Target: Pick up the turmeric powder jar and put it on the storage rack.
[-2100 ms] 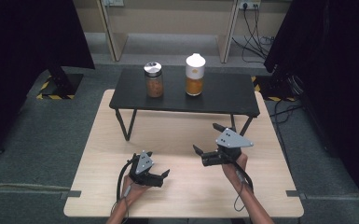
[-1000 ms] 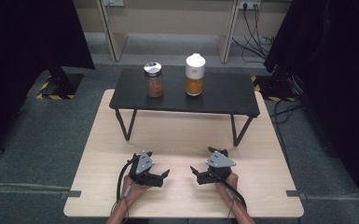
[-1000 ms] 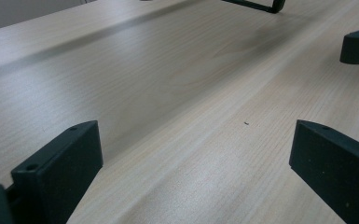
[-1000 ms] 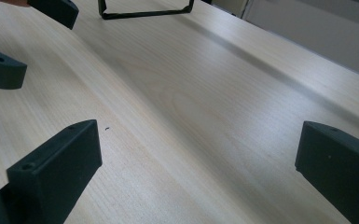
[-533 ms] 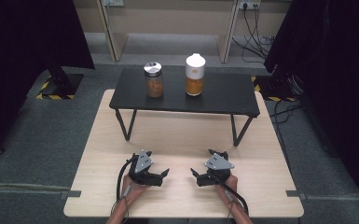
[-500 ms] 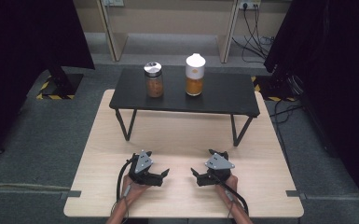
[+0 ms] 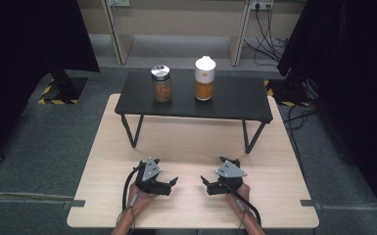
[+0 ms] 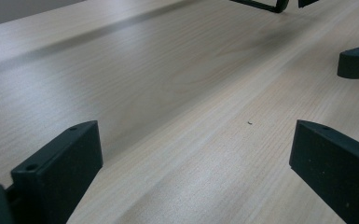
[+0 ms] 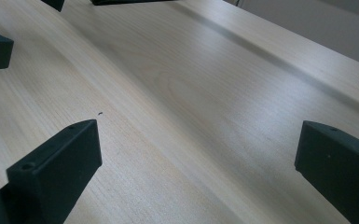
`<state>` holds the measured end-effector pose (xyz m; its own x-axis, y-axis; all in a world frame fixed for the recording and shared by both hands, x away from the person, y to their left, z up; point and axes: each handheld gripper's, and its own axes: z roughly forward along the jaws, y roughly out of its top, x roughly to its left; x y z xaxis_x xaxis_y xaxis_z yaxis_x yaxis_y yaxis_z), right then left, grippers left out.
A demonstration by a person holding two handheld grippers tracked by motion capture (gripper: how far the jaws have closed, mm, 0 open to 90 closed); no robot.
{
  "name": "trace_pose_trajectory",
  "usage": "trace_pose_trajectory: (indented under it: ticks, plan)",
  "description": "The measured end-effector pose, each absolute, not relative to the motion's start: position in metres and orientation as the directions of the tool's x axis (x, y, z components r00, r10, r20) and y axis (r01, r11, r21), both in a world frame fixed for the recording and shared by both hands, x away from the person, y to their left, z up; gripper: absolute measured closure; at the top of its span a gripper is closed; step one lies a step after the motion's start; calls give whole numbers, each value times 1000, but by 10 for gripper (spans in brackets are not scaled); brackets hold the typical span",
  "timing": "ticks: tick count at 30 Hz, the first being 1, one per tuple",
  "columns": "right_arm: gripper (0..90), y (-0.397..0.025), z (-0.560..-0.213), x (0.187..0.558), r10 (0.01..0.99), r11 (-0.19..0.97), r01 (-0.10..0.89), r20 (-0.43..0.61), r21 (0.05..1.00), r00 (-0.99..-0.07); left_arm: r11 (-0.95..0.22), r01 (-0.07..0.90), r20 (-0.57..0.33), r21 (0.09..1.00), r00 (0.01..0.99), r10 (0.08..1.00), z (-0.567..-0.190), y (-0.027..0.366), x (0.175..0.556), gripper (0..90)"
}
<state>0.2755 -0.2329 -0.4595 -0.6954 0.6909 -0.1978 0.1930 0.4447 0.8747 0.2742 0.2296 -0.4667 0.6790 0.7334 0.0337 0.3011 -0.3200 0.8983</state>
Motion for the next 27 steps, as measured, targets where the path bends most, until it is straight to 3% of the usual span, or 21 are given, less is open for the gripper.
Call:
trace_pose_trajectory:
  ticks: [27]
  plan:
    - [4,-231,-459,276,686,459,196,-205,867,-698,-323,301,36,897,680,733,-466,229,274,17]
